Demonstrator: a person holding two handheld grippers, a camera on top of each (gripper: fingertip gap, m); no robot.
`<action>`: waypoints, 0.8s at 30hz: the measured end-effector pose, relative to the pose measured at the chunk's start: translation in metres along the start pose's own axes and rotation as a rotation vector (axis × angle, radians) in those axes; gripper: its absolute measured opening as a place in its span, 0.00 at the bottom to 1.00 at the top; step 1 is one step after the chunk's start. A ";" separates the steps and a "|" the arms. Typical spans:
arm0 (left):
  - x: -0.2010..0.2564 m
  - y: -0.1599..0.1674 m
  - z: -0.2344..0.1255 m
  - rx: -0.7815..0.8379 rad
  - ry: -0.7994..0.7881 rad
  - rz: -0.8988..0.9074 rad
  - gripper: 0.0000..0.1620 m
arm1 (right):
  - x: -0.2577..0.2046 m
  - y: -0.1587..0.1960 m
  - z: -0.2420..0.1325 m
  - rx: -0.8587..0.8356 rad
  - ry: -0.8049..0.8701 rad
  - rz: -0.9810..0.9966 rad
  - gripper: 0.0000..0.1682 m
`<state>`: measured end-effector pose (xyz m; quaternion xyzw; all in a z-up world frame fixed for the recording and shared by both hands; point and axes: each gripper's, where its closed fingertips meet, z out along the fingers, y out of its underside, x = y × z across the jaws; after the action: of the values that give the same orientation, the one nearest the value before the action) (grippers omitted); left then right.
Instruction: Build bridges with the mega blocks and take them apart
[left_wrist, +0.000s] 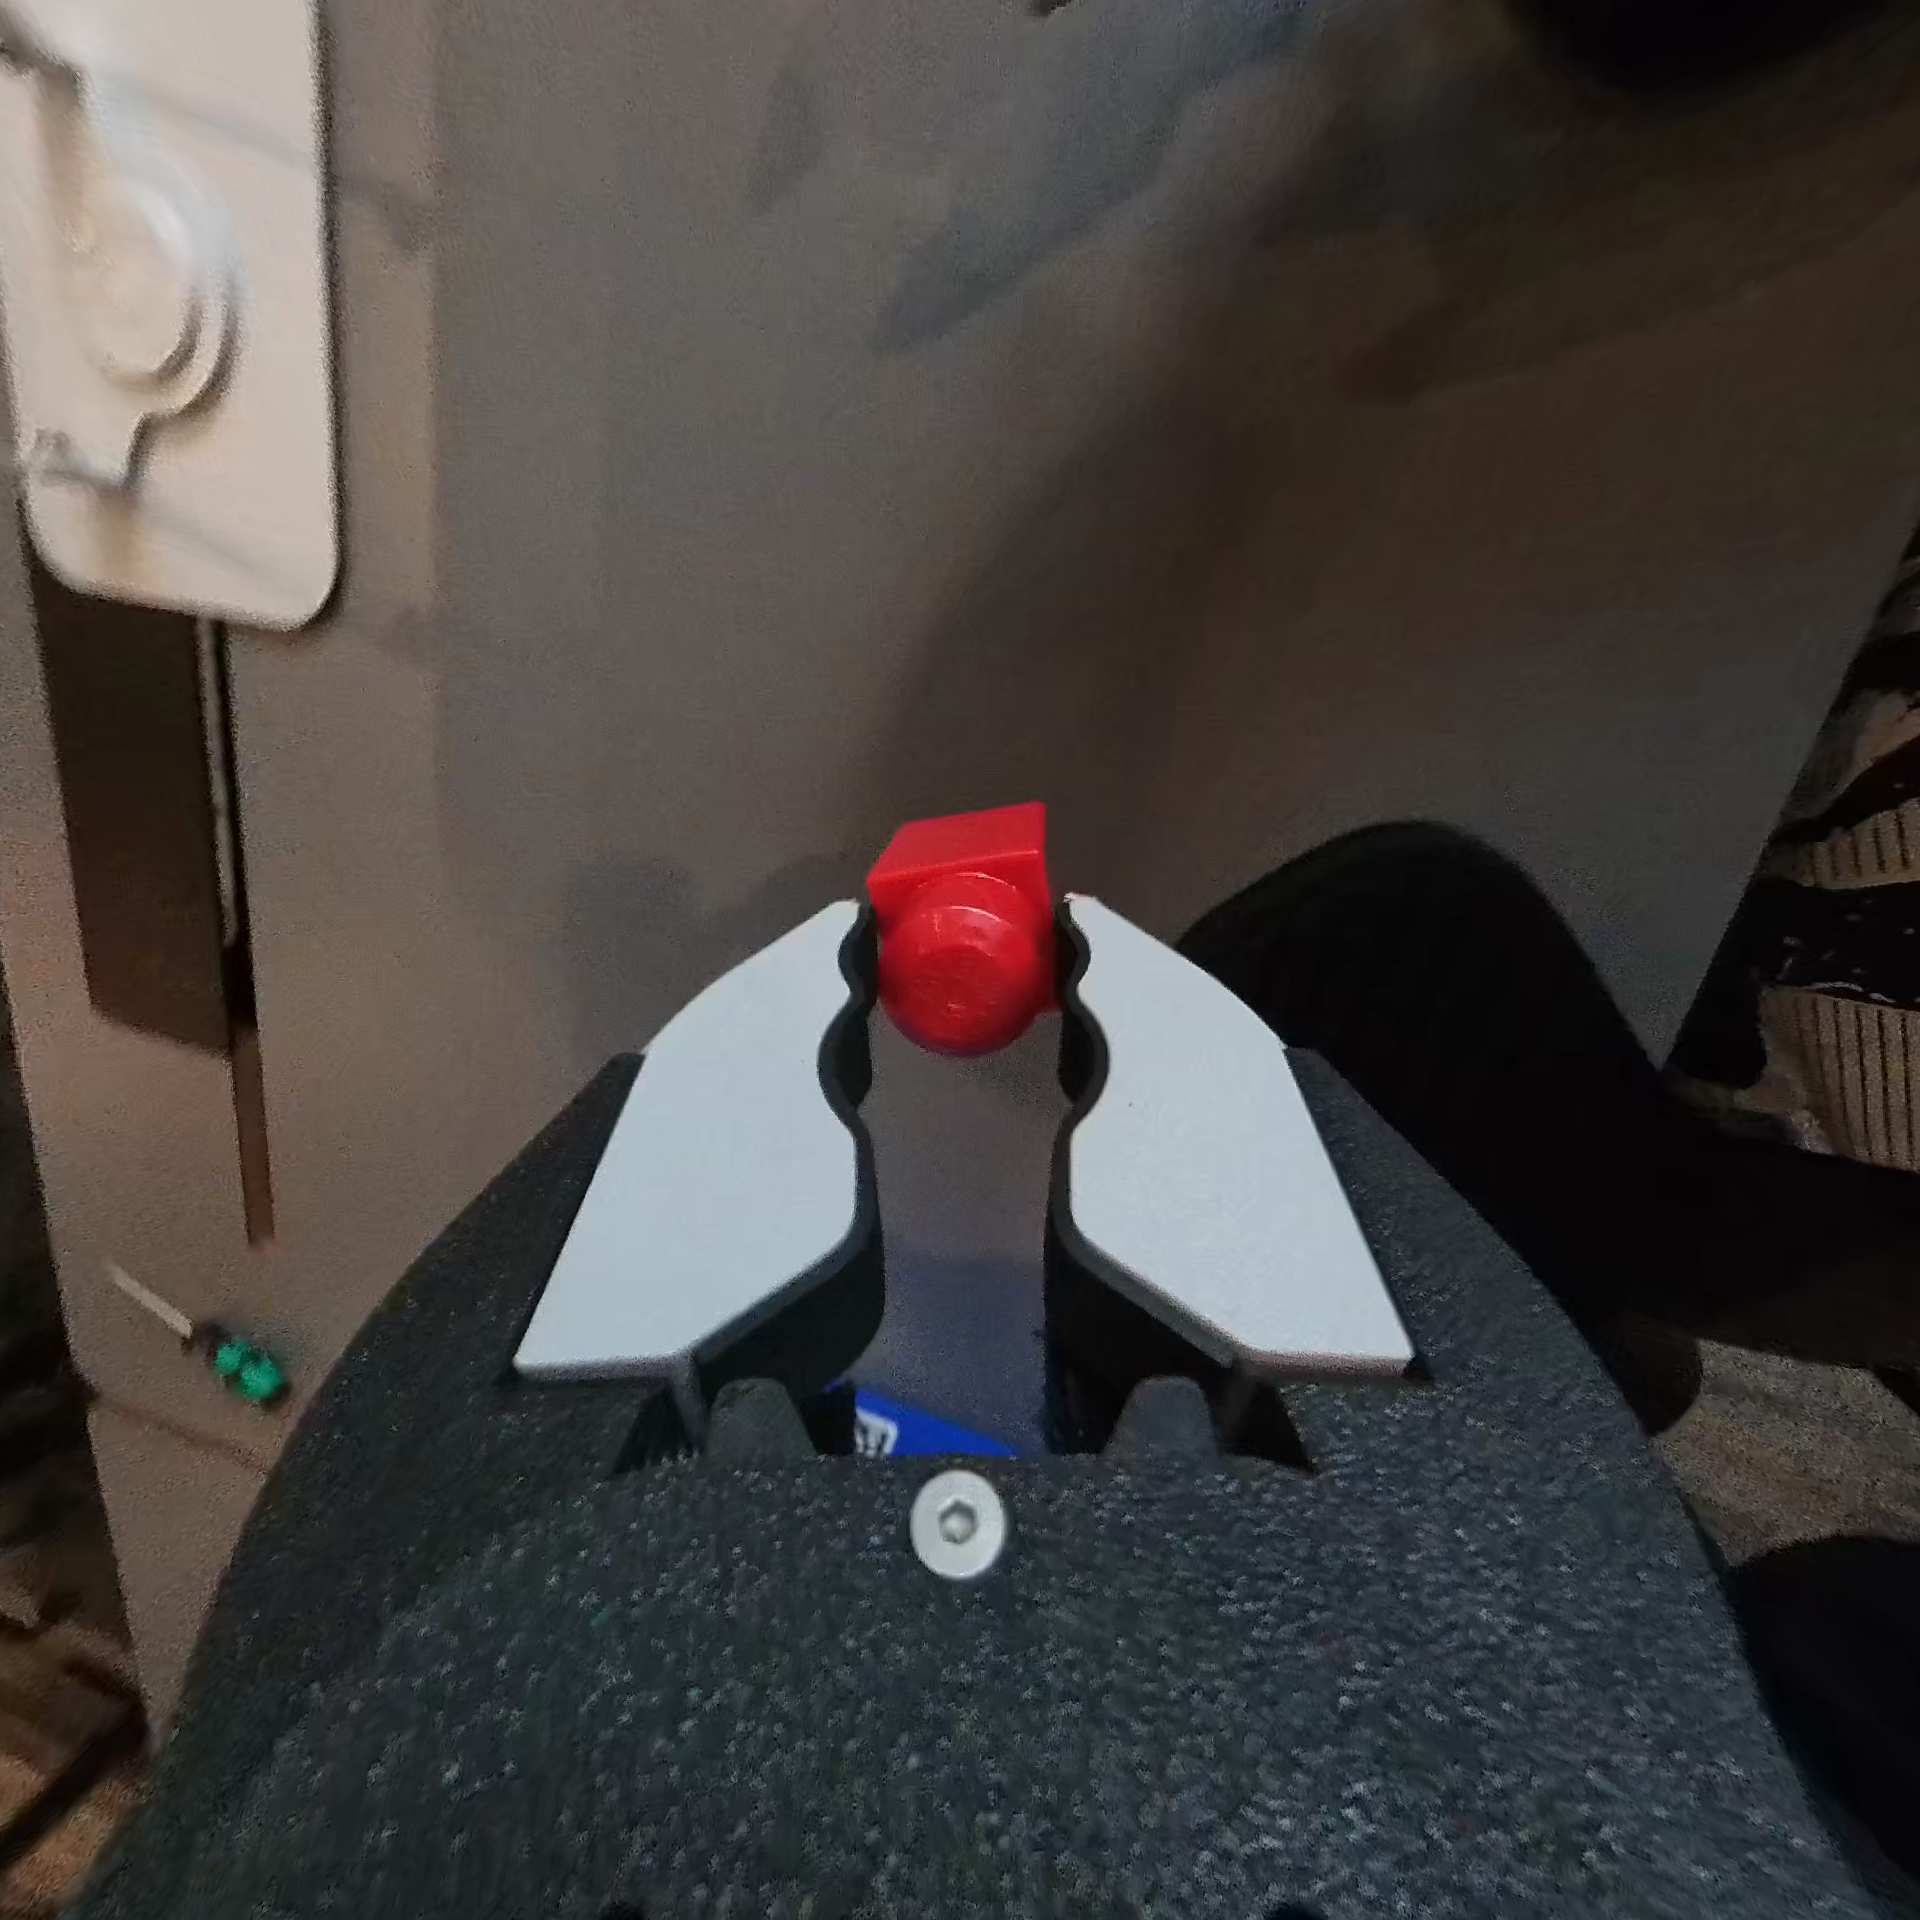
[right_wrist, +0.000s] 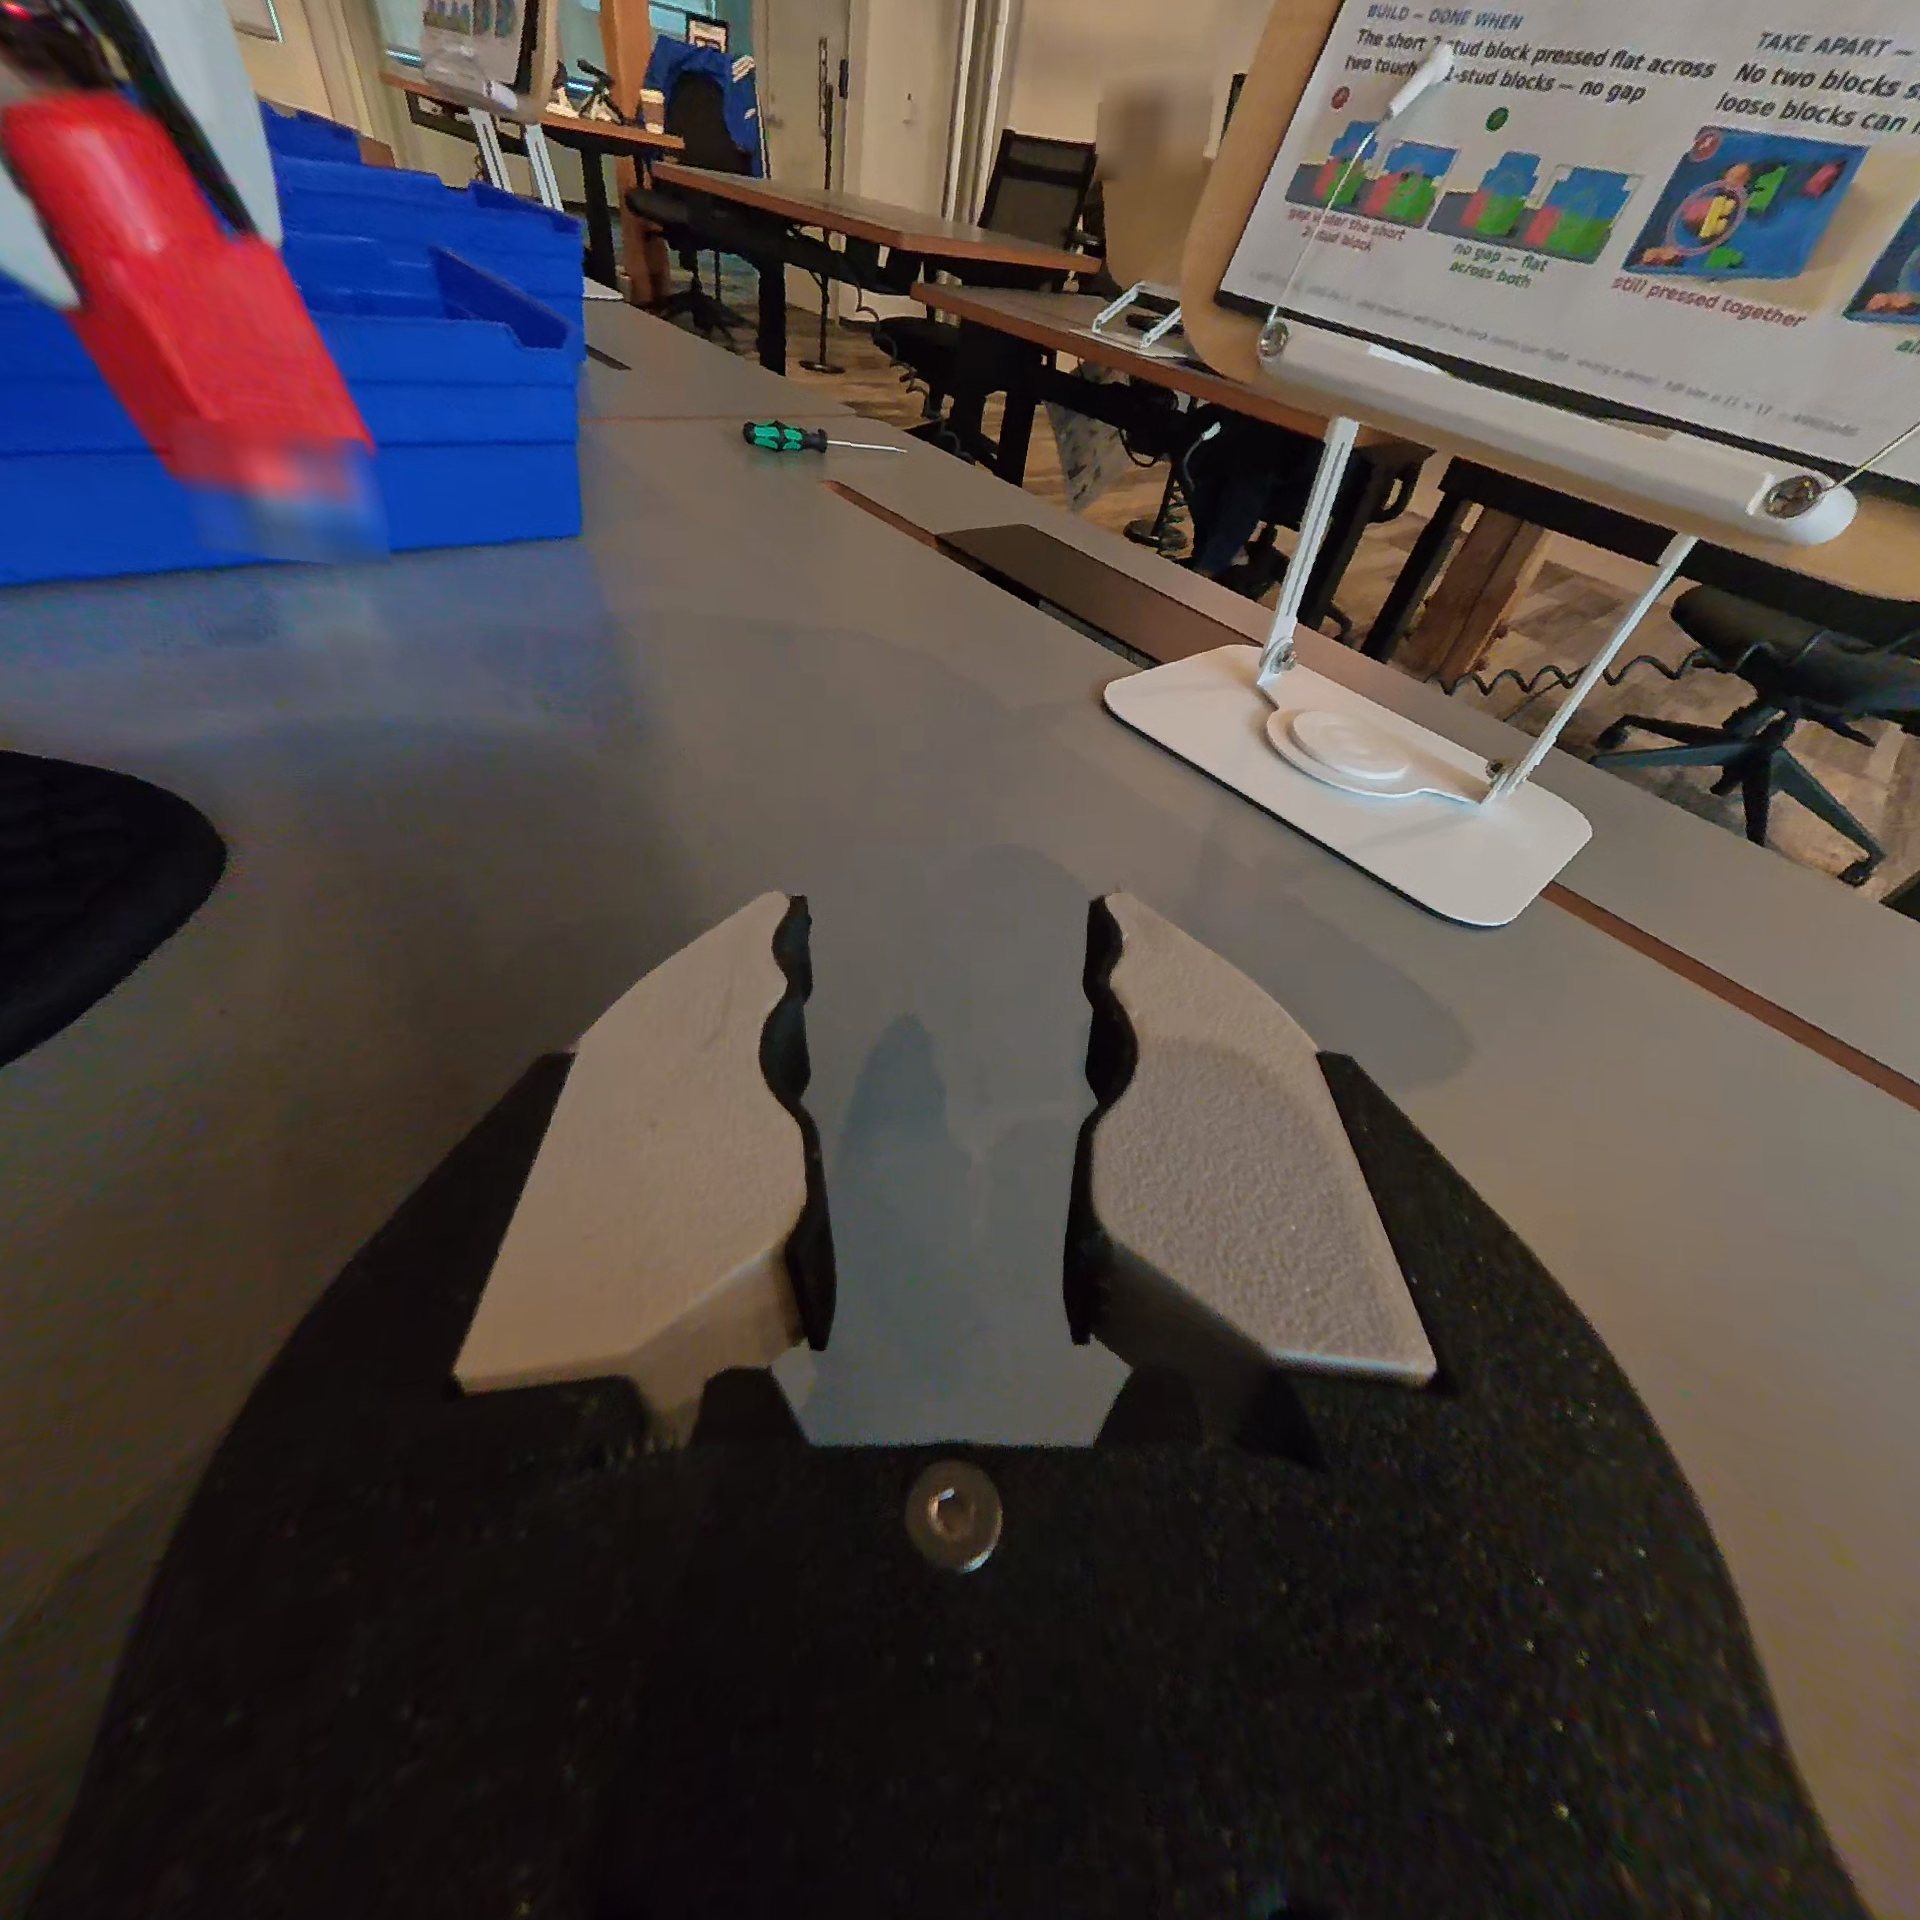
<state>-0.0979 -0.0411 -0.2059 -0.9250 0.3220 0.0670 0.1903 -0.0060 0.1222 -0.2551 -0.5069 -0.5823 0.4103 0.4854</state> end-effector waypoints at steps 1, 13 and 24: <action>0.006 -0.010 0.010 0.002 0.025 0.033 0.20 | 0.001 0.001 0.000 -0.002 0.002 0.002 0.30; 0.047 -0.055 0.095 -0.047 0.191 0.188 0.20 | 0.007 0.007 0.002 -0.029 0.010 0.022 0.29; 0.054 -0.059 0.116 -0.042 0.196 0.241 0.20 | 0.006 0.012 0.004 -0.051 0.003 0.017 0.29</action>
<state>-0.0192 0.0158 -0.3074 -0.8854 0.4463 0.0056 0.1293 -0.0082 0.1299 -0.2667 -0.5247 -0.5876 0.3986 0.4696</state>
